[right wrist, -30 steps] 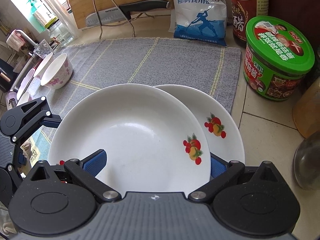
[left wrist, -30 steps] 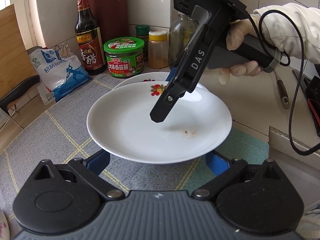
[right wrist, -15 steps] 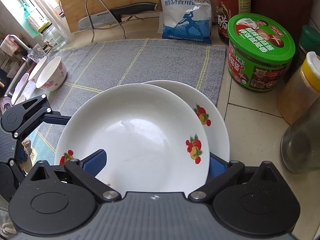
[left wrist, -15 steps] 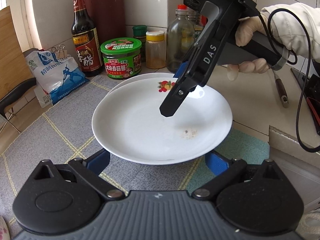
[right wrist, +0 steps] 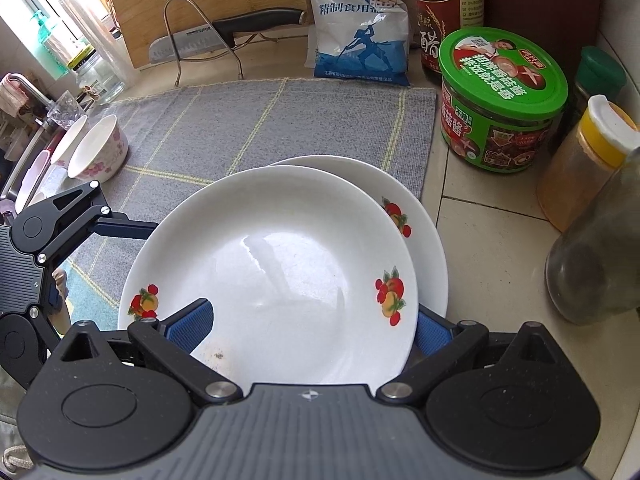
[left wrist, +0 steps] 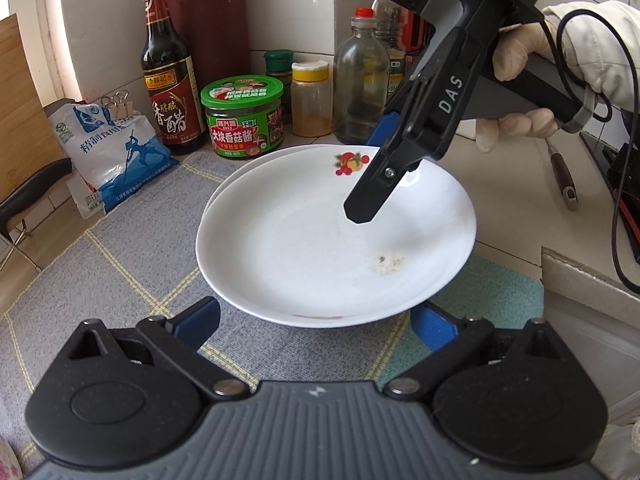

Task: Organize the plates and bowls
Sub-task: 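Lower the held plate onto the plate stack and open the right gripper, then withdraw the right tool away from the plate stack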

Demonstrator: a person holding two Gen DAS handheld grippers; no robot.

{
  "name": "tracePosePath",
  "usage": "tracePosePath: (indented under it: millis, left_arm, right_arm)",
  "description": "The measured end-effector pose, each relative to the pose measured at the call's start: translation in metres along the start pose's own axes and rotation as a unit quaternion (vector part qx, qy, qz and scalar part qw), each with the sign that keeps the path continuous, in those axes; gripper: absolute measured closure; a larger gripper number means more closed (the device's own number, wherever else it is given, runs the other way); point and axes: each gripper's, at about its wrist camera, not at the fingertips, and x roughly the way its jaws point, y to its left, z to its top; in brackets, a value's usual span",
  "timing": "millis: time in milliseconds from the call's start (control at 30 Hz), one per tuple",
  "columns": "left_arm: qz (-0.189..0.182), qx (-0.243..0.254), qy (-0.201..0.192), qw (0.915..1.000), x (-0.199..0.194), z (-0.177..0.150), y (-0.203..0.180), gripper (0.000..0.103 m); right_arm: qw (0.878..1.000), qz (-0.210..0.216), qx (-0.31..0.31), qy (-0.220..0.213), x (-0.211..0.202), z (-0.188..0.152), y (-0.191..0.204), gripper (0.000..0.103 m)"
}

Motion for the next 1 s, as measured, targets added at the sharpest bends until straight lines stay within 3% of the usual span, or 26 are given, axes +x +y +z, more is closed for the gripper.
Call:
tracePosePath:
  millis: [800, 900, 1000]
  left_arm:
    - [-0.001, 0.007, -0.004, 1.0, 0.006, -0.001, 0.001, 0.002]
    - [0.001, 0.004, -0.008, 1.0, 0.001, -0.005, 0.001, 0.002]
    - [0.004, -0.003, -0.014, 0.9999, -0.007, -0.009, 0.002, 0.002]
  right_arm:
    - [0.999, -0.049, 0.02, -0.002, -0.013, -0.026, 0.009, 0.0]
    - [0.997, -0.069, 0.01, -0.013, -0.017, -0.029, 0.017, 0.0]
    - [0.992, -0.117, -0.008, -0.034, -0.023, -0.033, 0.029, 0.0]
